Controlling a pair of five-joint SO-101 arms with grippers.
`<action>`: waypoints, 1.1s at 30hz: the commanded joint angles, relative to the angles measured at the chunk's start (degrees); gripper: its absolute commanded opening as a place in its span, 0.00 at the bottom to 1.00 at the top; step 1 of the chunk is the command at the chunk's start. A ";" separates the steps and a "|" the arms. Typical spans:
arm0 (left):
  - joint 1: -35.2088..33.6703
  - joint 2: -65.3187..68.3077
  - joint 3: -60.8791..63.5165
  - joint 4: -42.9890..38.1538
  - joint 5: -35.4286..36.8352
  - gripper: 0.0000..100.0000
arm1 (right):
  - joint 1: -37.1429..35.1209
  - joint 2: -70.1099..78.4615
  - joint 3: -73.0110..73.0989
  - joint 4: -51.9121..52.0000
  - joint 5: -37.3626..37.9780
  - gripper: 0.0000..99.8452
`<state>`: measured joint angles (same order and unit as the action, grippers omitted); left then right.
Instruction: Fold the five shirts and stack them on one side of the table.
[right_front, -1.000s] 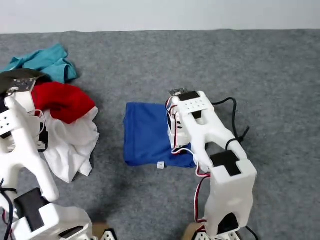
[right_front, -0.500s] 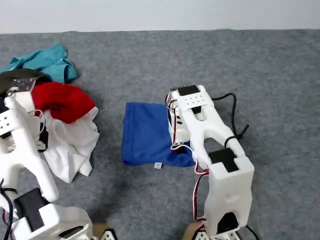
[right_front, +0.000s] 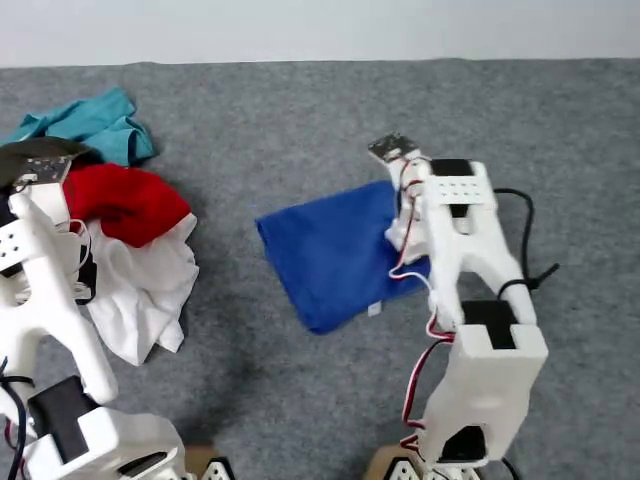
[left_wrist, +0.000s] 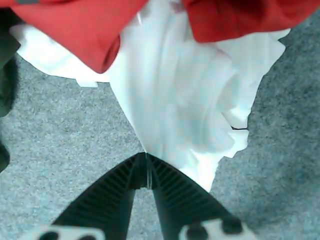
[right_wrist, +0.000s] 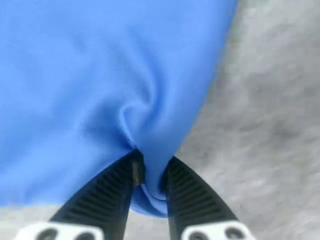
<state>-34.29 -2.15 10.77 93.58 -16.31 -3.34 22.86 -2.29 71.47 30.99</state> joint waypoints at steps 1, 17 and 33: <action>0.09 -2.73 -0.13 -0.09 -0.35 0.00 | 2.95 -3.74 -2.99 -6.46 6.68 0.01; 0.09 -2.64 -0.13 -0.44 -0.35 0.00 | 3.82 4.00 -2.99 -38.02 23.38 0.01; 0.09 -2.90 4.09 -1.14 -0.44 0.00 | 4.70 -7.25 -6.07 -26.95 2.37 0.25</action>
<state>-34.29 -2.15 14.37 93.58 -16.31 0.79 22.59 -3.16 40.53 40.22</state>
